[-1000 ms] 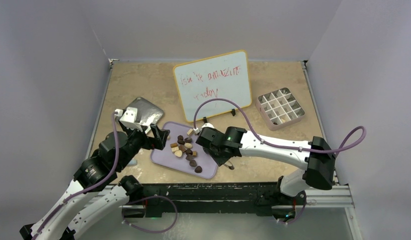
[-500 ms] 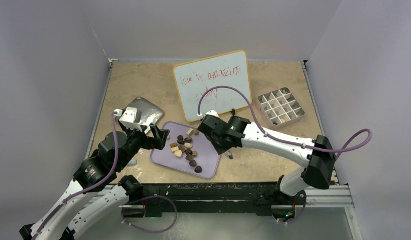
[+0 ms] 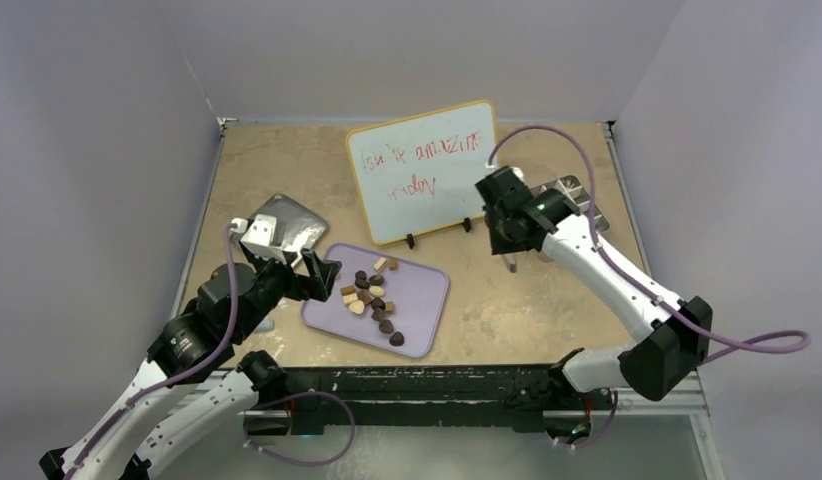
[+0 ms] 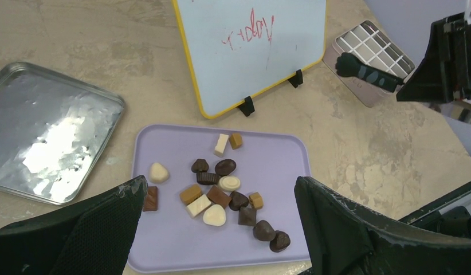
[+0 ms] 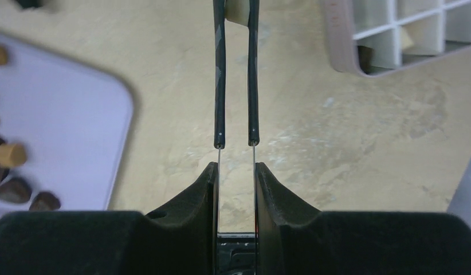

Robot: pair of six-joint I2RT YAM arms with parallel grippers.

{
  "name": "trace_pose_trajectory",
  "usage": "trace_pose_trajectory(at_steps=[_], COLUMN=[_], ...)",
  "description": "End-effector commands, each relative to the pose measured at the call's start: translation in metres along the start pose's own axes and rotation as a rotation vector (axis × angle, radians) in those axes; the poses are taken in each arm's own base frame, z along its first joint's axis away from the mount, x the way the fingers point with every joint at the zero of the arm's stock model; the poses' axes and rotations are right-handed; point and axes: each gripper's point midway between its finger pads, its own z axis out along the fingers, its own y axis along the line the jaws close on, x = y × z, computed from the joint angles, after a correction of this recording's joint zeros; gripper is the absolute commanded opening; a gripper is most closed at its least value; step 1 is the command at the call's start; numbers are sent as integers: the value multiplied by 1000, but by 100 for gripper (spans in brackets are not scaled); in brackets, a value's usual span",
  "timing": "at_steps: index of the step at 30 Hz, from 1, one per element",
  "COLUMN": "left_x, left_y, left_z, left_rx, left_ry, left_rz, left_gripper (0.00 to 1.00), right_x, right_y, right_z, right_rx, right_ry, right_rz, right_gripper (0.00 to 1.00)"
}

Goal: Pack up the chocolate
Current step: Pick up the fake chocolate from the plate, then place the fake chocolate in the packing box.

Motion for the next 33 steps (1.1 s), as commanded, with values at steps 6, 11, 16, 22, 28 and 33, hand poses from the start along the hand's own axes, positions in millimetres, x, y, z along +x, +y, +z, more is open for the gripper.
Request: trace_pose_trajectory(at_steps=[6,11,16,22,28,33], left_x=[-1,-2,-2,0,-1,-1], left_y=[-4,-4,-5,-7,-7,-7], left_z=[-1,-2,-1,0,-1,-1], left_rx=[27,27,33,39,41,44], left_ry=[-7,-13,-14,2,-3,-3], left_rz=[10,7,7,13,10,10], left_gripper=[100,100,100,100,100,100], right_x=[-36,-41,-40,-30,-15,-3], right_y=[-114,-154,-179,-191,-189,-191], right_z=[-11,-2,8,16,29,36], right_rx=[232,305,355,391,382,396], right_ry=[-80,-77,-53,-25,13,35], right_rz=[276,377,441,467,483,490], right_gripper=[8,9,10,12,13,14])
